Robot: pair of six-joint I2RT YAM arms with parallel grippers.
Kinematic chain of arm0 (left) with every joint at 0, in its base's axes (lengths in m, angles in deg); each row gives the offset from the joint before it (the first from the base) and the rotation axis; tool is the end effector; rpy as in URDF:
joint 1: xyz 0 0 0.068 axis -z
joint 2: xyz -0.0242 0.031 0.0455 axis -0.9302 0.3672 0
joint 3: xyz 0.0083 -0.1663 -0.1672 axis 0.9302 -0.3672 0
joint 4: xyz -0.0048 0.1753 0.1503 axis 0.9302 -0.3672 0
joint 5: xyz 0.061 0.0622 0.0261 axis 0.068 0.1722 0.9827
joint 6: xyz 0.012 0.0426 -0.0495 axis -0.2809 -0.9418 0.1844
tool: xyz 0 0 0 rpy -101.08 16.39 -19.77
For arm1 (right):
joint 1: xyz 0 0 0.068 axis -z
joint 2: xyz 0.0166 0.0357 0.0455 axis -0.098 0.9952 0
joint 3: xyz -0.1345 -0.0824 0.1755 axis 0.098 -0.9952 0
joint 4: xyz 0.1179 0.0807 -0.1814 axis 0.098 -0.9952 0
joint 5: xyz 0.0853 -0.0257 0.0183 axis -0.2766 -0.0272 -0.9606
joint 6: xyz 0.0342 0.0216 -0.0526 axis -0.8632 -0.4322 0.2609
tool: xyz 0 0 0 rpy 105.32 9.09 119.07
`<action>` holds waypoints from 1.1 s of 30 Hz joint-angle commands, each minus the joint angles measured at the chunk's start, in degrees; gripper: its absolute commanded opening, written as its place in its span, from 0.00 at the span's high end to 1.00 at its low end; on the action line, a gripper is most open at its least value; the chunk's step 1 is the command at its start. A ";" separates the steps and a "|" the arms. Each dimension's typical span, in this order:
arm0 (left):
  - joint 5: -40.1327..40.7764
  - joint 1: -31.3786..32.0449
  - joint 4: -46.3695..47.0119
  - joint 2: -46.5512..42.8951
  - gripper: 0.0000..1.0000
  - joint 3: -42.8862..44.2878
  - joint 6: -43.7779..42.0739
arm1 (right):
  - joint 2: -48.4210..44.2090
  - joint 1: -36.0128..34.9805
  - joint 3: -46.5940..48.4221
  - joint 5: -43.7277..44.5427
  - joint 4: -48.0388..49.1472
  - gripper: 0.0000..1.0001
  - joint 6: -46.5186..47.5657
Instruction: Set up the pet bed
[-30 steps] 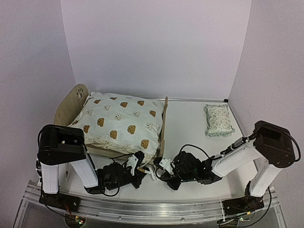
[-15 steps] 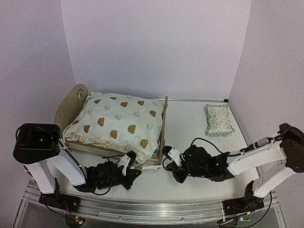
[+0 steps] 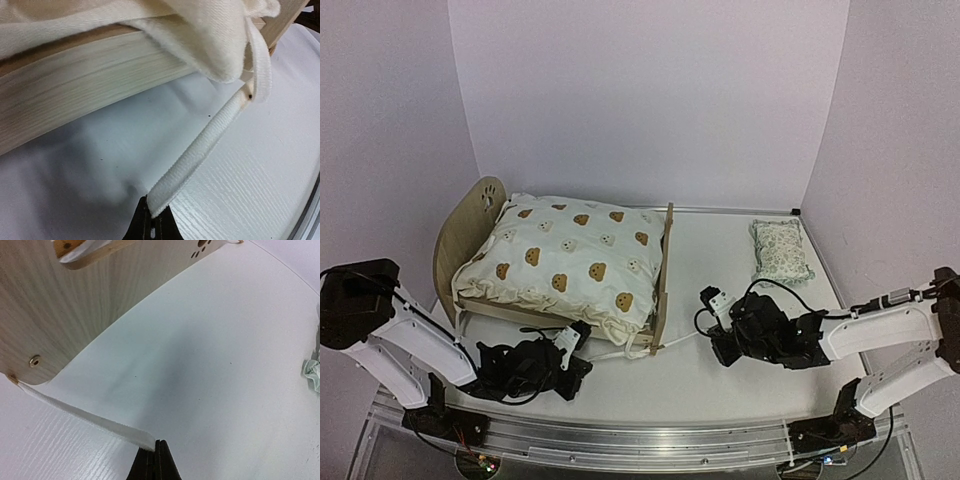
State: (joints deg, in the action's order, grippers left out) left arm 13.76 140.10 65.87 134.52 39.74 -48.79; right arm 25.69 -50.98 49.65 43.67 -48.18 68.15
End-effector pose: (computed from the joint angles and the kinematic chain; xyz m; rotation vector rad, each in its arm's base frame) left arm 0.0912 -0.2214 0.0867 0.7301 2.1580 -0.5551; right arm 0.1549 0.1967 0.1391 -0.7363 2.0845 0.1454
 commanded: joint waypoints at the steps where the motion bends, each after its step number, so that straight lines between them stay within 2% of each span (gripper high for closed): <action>1: 3.18 -2.70 -6.68 -5.29 1.00 1.29 0.55 | -2.67 2.74 -0.41 0.10 -2.29 1.00 -3.35; 8: 0.33 -10.30 -12.78 -9.02 1.00 2.21 2.26 | -4.22 6.62 -1.83 0.58 -4.15 1.00 -6.29; 16: -1.64 -12.84 -13.79 -5.06 1.00 4.39 4.08 | -9.19 7.80 -3.90 4.87 -10.62 1.00 -10.30; 18: -2.34 -12.85 -13.89 -4.74 1.00 4.90 4.17 | -10.65 7.76 -4.34 0.84 -11.48 1.00 -9.93; 21: -3.14 -12.83 -15.20 -4.44 0.98 6.22 4.10 | -11.20 7.75 -3.81 -11.55 -11.71 1.00 -7.59; 24: -4.32 -12.84 -16.58 -4.28 0.91 7.80 3.93 | -9.90 7.74 -1.41 -26.16 -13.02 0.99 -6.15; 25: -4.80 -12.85 -17.15 -4.27 0.88 8.42 3.92 | -9.24 7.73 -0.61 -29.58 -13.24 0.94 -6.12; 28: -5.40 -12.85 -19.71 -4.31 0.68 10.37 4.00 | -7.53 7.78 2.09 -35.03 -14.87 0.66 -6.80; 31: -6.53 -12.85 -21.94 -5.01 0.55 11.56 3.93 | -6.42 7.75 5.33 -32.06 -17.72 0.50 -8.61; 33: -7.53 -12.82 -23.44 -6.43 0.45 12.00 3.92 | -6.29 7.79 7.74 -26.55 -19.84 0.34 -10.25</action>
State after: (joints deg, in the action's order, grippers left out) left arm 8.34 127.53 46.66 130.02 48.92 -45.12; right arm 18.90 -43.26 51.62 15.30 -63.96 60.23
